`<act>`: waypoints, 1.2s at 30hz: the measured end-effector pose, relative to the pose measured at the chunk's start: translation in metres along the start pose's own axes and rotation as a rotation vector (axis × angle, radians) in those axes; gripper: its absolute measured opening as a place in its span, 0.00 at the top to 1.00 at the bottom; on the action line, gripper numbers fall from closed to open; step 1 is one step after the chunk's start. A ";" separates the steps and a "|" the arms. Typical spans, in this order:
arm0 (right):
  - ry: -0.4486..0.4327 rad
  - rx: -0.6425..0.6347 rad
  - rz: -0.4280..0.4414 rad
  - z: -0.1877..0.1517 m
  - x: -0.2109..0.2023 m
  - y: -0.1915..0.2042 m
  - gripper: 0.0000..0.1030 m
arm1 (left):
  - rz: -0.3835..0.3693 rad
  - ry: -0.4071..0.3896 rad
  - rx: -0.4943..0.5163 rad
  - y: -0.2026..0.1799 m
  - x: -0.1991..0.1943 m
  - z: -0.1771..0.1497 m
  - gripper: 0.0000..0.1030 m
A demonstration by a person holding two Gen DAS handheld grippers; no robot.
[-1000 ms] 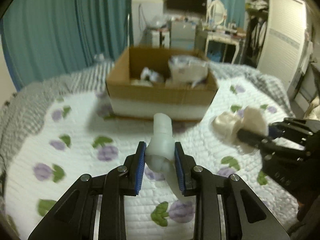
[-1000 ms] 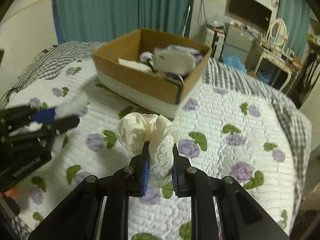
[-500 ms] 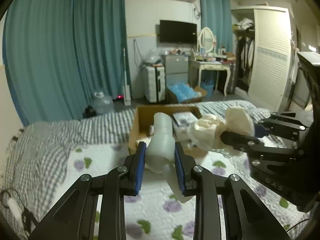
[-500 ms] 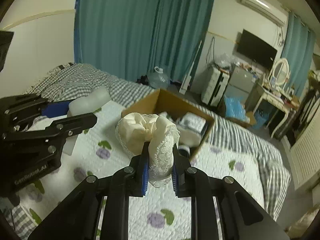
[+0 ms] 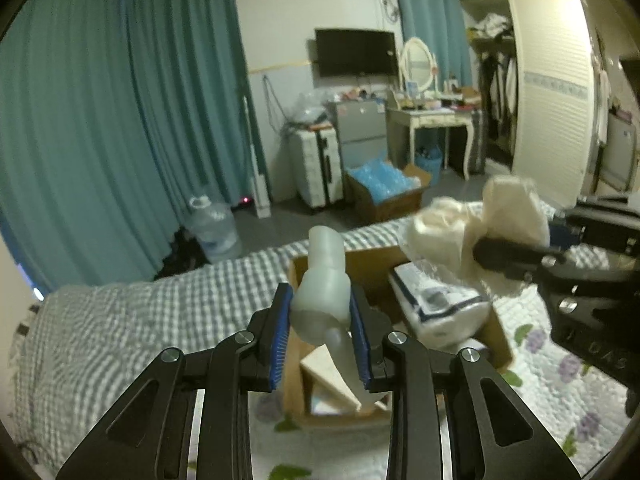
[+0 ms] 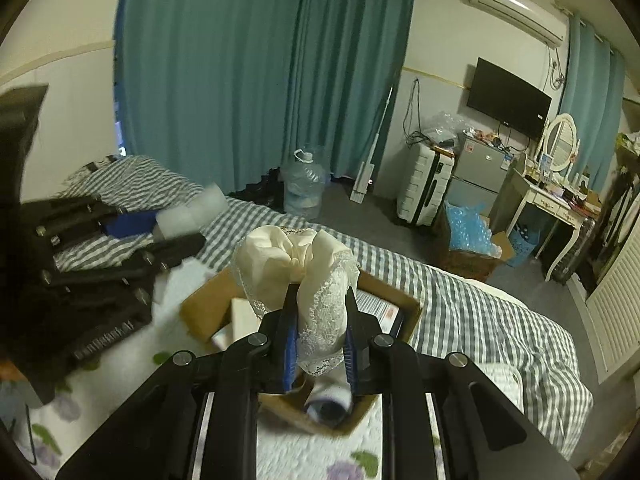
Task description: Organize soft objects
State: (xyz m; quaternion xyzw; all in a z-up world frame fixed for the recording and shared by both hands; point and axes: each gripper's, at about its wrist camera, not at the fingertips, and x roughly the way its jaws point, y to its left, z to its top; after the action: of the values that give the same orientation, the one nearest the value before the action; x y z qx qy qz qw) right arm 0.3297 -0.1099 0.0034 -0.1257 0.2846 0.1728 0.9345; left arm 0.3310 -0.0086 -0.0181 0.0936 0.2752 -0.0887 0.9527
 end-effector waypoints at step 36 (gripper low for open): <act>-0.074 0.202 -0.064 0.049 -0.019 -0.047 0.09 | 0.066 -0.207 -0.020 0.009 -0.109 0.025 0.00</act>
State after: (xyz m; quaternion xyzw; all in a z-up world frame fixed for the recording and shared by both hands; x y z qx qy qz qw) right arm 0.3577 -0.1408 0.0603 -0.0336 0.2617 0.1179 0.9573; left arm 0.2547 0.0070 0.0625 0.0837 0.1727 -0.0637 0.9793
